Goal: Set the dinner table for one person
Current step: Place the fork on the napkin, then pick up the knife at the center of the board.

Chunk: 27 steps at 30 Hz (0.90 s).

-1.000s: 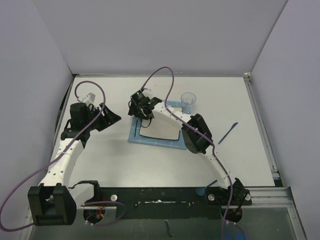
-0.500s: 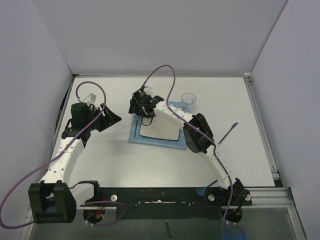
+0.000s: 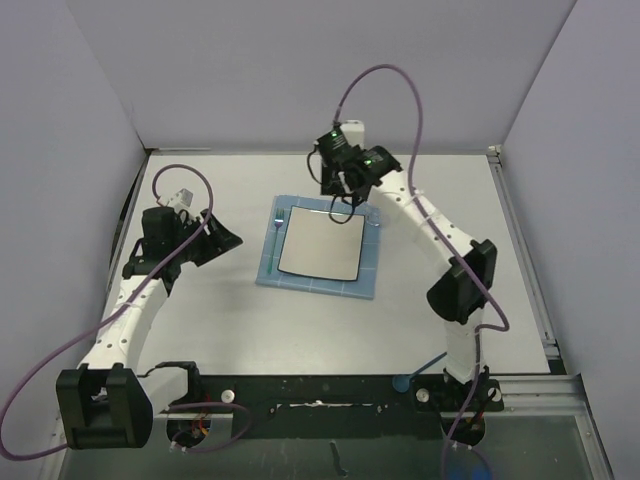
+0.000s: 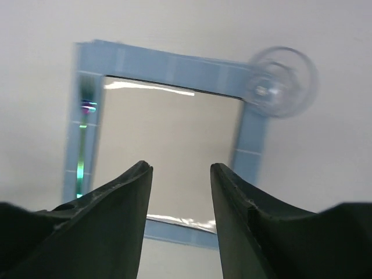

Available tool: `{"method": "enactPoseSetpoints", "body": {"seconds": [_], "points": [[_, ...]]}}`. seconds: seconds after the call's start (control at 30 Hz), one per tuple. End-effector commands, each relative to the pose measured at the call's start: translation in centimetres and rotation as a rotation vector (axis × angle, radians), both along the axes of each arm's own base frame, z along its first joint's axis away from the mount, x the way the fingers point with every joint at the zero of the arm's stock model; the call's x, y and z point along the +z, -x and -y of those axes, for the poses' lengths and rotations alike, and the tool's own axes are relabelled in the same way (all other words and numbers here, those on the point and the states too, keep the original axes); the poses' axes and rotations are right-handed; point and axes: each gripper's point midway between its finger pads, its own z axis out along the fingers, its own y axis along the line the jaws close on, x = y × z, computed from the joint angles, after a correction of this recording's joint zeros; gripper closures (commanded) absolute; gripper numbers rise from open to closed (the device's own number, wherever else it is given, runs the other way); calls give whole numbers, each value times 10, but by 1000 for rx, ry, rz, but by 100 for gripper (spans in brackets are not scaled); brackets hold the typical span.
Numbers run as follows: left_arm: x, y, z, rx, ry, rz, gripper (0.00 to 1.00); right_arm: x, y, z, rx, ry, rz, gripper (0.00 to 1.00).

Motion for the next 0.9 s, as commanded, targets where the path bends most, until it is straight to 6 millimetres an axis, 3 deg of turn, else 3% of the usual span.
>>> {"method": "enactPoseSetpoints", "body": {"seconds": [0.0,0.1,0.23,0.33,0.5,0.67,0.87], "points": [[24,-4,-8,5,-85,67,42,-5,63,178,-284,443,-193,55],[29,-8,-5,-4,-104,73,42,-27,87,232,-385,425,-280,53],[32,-12,0,-19,-101,73,42,-62,92,249,-398,55,-324,53],[33,-12,1,-21,-101,77,42,-66,89,260,-412,-139,-275,53],[33,-12,1,-24,-99,80,42,-61,87,279,-450,-78,-287,53],[33,-15,3,-40,-93,76,42,-90,93,295,-525,-26,-369,53],[38,-19,1,-41,-104,79,42,-122,87,321,-610,-88,-432,55]]}}
